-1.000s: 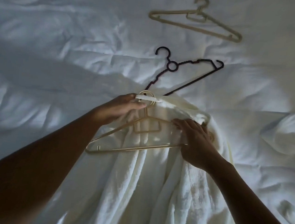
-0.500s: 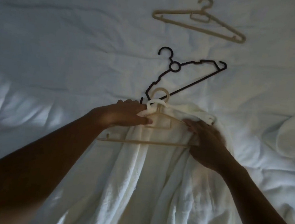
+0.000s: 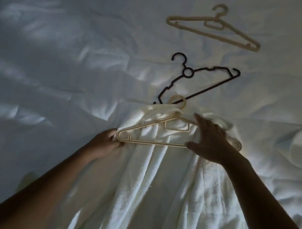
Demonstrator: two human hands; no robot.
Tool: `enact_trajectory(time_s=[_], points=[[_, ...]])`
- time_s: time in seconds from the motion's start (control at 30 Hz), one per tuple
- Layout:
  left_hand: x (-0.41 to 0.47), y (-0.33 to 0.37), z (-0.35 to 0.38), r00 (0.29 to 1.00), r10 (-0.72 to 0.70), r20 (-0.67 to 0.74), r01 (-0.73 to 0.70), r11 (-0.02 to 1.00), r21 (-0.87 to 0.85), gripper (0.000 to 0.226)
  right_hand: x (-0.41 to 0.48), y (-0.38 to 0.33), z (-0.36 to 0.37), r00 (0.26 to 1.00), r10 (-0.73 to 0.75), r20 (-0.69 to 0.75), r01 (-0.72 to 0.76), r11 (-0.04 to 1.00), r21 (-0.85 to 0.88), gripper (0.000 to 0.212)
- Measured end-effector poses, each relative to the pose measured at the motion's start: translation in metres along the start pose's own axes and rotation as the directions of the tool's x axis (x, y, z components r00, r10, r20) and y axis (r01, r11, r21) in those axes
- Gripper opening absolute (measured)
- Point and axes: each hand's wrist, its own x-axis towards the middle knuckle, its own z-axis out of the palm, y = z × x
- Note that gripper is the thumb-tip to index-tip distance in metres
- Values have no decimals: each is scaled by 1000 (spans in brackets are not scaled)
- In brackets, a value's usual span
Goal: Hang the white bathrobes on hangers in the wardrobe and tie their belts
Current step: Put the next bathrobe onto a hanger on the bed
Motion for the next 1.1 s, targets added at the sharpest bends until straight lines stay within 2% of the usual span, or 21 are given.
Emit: enact_trajectory(time_s=[0.1, 0.17, 0.23, 0.27, 0.33, 0.43, 0.5, 0.57, 0.63, 0.67, 0.7, 0.73, 0.77, 0.8, 0.83, 0.87, 0.9, 0.97, 1.0, 1.03, 1.1], points=[[-6, 8, -7, 969, -86, -231, 39, 979, -200, 21, 12, -3, 15, 984, 30, -176, -11, 994, 107, 65], [-13, 16, -23, 887, -149, -437, 33, 964, -263, 21, 15, 2, 24, 970, -32, -239, 50, 996, 71, 38], [-22, 34, -39, 806, -155, -571, 22, 972, -232, 23, 16, 6, 30, 957, -80, -277, 86, 996, 6, 29], [-27, 46, -43, 770, -117, -628, 3, 984, -179, 23, 15, 5, 30, 950, -78, -303, 83, 997, 4, 31], [-41, 71, -46, 684, 79, -725, -106, 994, 8, 21, 13, 2, 29, 937, -25, -349, 42, 998, 40, 38], [-68, 102, -26, 594, 361, -719, -259, 932, 254, 25, 11, -7, 24, 925, 3, -381, 21, 998, 59, 44], [-82, 101, 6, 622, 509, -595, -290, 856, 428, 39, 9, -16, 18, 911, -62, -408, 82, 996, 32, 46], [-90, 89, 37, 729, 607, -316, -371, 738, 564, 44, 7, -24, 17, 906, -142, -398, 144, 989, -26, 47], [-95, 75, 58, 813, 582, 24, -522, 709, 475, 40, 6, -31, 20, 929, -170, -328, 167, 985, -38, 48], [-97, 72, 63, 824, 545, 155, -558, 732, 391, 34, 4, -33, 23, 940, -176, -293, 178, 984, -19, 48], [-99, 73, 67, 831, 513, 216, -556, 778, 292, 30, 1, -35, 27, 946, -185, -266, 195, 981, 13, 48], [-101, 79, 68, 847, 506, 162, -529, 831, 172, 27, 0, -34, 32, 952, -189, -241, 206, 977, 47, 48], [-101, 86, 65, 868, 497, 14, -497, 866, 57, 26, -2, -32, 35, 959, -182, -216, 204, 975, 83, 48], [-95, 92, 57, 853, 483, -200, -491, 871, 7, 25, -4, -29, 38, 967, -168, -191, 190, 977, 101, 49], [-83, 94, 47, 785, 471, -401, -496, 867, 48, 24, -7, -26, 39, 971, -147, -187, 167, 981, 97, 51], [-69, 92, 35, 721, 459, -519, -463, 877, 132, 25, -10, -24, 38, 967, -112, -229, 134, 987, 84, 52], [-54, 89, 23, 710, 433, -556, -384, 899, 209, 30, -14, -21, 35, 946, -48, -320, 80, 993, 88, 53], [-26, 75, 8, 857, 286, -430, -138, 930, 342, 48, -21, -13, 23, 803, 208, -559, -69, 963, 260, 45], [-16, 67, 7, 933, 179, -314, -45, 919, 391, 50, -23, -7, 16, 712, 355, -607, -130, 915, 382, 39], [-11, 61, 10, 978, 82, -192, 7, 906, 424, 44, -23, 0, 11, 660, 470, -586, -189, 859, 476, 37], [-10, 52, 18, 997, 49, -58, -19, 900, 436, 28, -22, 13, 11, 697, 555, -455, -363, 819, 444, 50]])
